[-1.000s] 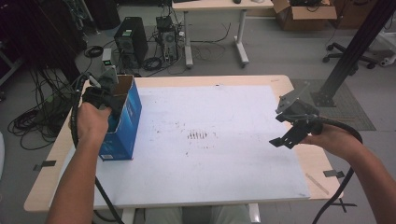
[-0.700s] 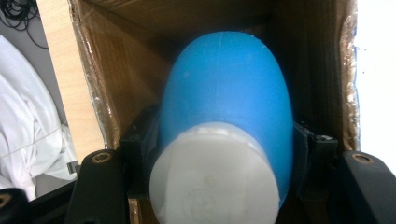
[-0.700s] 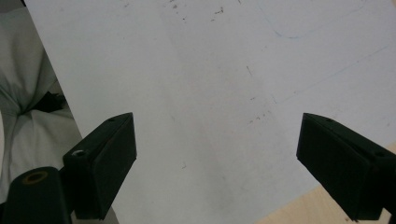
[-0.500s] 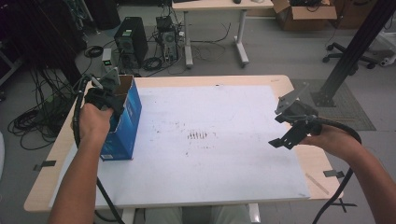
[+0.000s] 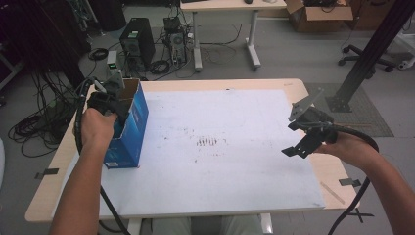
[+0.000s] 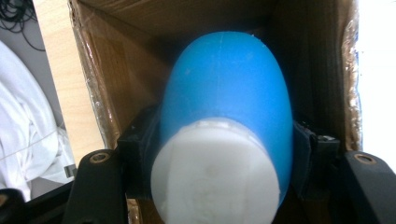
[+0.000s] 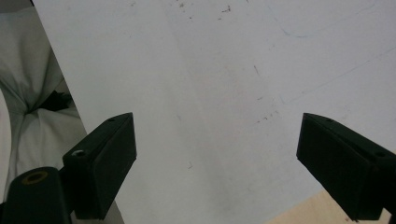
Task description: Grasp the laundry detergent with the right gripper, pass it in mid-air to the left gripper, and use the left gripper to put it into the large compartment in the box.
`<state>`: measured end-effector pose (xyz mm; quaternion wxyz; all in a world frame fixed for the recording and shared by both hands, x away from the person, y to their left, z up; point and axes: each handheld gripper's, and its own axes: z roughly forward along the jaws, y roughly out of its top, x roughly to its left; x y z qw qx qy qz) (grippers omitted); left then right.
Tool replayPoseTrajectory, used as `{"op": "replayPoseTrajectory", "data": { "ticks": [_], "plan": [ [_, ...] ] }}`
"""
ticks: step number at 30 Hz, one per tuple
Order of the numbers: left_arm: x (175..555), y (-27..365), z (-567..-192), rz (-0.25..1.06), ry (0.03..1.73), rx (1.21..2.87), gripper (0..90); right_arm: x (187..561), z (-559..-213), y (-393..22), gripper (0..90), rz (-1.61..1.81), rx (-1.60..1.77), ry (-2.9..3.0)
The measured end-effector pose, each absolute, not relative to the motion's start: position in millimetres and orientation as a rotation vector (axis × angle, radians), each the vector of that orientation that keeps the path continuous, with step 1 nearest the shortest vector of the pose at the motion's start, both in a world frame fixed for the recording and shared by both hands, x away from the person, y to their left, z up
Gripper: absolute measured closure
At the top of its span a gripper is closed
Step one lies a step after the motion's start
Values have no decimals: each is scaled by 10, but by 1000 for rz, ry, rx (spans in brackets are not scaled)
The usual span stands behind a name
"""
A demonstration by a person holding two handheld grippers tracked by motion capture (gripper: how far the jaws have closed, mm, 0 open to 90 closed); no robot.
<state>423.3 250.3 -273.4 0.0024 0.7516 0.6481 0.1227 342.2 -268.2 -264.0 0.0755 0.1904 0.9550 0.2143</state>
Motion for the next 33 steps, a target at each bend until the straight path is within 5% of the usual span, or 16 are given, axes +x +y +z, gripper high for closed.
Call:
{"op": "replayPoseTrajectory", "data": {
  "ticks": [8,33],
  "plan": [
    [4216,2563,-2655,362,2025,2326,257,3410,-2625,-2679,115,640,571,2860],
    [4039,2483,-2052,370,1889,2337,146,3346,-2529,-2689,105,651,582,2832]
  ]
}}
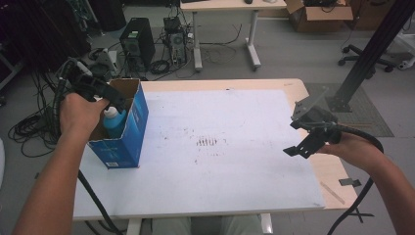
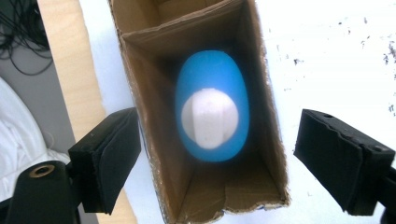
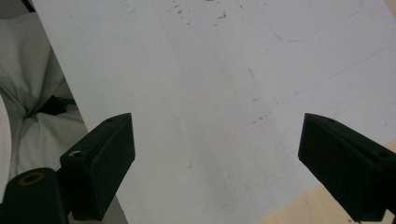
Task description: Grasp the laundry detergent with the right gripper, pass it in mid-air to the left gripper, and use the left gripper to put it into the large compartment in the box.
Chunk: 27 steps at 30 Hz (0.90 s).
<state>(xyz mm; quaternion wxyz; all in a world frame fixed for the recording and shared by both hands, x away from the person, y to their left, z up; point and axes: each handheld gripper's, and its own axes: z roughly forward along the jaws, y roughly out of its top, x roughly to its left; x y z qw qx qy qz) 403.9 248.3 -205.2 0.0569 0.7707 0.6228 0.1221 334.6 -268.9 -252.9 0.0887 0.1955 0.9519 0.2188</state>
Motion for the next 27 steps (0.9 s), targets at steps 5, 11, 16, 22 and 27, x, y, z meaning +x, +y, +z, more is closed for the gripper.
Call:
{"op": "replayPoseTrajectory", "data": {
  "ticks": [5,11,16,22,27],
  "plan": [
    [3984,2402,-1993,351,1844,2355,118,3332,-2509,-2692,105,648,585,2829],
    [3923,2251,-1957,361,1772,2396,105,3316,-2506,-2691,104,645,591,2828],
    [3888,2140,-1970,366,1726,2443,94,3297,-2492,-2701,102,655,599,2830],
    [3829,1941,-1945,381,1630,2506,91,3284,-2494,-2716,100,646,612,2831],
    [3778,1725,-1898,391,1532,2556,91,3280,-2494,-2714,99,643,619,2833]
  ]
}}
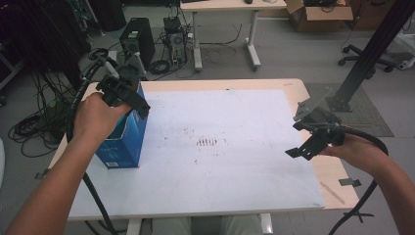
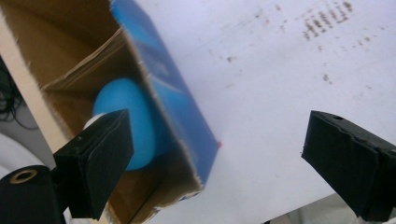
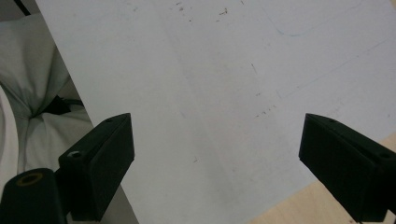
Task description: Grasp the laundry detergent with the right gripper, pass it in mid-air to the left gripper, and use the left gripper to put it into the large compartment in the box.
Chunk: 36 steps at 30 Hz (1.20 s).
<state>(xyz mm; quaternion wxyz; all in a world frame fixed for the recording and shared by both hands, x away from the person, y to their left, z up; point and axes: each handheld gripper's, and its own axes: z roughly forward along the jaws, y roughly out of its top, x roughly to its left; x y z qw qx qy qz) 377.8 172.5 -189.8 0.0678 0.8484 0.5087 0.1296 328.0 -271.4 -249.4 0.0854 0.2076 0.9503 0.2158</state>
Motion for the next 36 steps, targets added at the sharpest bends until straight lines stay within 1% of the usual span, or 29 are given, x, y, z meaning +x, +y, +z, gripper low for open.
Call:
{"op": "replayPoseTrajectory", "data": {
  "ticks": [7,16,27,36],
  "plan": [
    [3719,1422,-1885,391,1406,2618,92,3274,-2491,-2704,97,633,619,2834],
    [3642,1123,-1891,382,1279,2689,92,3274,-2491,-2698,94,627,624,2836],
    [3563,875,-1965,352,1135,2758,94,3278,-2516,-2691,94,628,638,2839],
    [3625,772,-1988,347,1063,2782,94,3298,-2508,-2655,94,629,638,2842]
  ]
}}
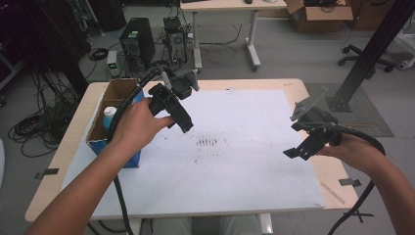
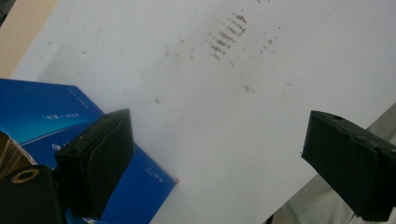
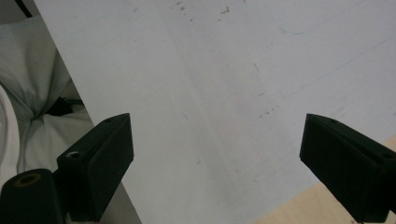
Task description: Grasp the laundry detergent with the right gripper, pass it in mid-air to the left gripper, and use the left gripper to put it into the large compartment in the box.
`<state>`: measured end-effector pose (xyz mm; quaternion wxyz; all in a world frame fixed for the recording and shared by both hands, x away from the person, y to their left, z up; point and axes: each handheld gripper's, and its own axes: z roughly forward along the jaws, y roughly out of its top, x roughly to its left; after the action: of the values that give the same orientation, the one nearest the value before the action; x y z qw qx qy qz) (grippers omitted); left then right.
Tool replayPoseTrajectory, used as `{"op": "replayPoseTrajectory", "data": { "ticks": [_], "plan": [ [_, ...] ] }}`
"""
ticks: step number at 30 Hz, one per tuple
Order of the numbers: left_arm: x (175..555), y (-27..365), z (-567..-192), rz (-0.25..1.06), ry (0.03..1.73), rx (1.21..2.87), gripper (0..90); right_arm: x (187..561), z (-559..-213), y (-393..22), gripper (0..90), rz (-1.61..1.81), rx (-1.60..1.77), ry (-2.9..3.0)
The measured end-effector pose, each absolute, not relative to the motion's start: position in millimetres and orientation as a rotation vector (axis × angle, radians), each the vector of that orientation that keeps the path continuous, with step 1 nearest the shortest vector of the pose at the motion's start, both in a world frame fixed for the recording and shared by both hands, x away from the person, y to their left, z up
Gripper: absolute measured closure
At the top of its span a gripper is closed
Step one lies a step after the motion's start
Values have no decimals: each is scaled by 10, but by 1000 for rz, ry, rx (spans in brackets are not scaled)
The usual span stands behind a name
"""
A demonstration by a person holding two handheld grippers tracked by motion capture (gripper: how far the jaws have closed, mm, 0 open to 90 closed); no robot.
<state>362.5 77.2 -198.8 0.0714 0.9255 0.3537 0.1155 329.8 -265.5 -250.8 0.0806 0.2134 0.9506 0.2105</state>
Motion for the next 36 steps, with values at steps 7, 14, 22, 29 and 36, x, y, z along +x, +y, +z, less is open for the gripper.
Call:
{"op": "replayPoseTrajectory", "data": {
  "ticks": [7,14,22,29,36],
  "plan": [
    [3748,707,-2009,342,966,2827,95,3326,-2495,-2624,94,626,650,2843],
    [3835,583,-2040,334,870,2860,95,3361,-2489,-2584,94,615,655,2850],
    [3906,451,-2039,318,773,2888,93,3385,-2462,-2553,94,612,647,2853],
    [3938,399,-2053,330,722,2897,92,3416,-2466,-2514,94,613,635,2860],
    [3986,334,-2074,332,640,2892,90,3467,-2501,-2461,94,610,630,2872]
  ]
}}
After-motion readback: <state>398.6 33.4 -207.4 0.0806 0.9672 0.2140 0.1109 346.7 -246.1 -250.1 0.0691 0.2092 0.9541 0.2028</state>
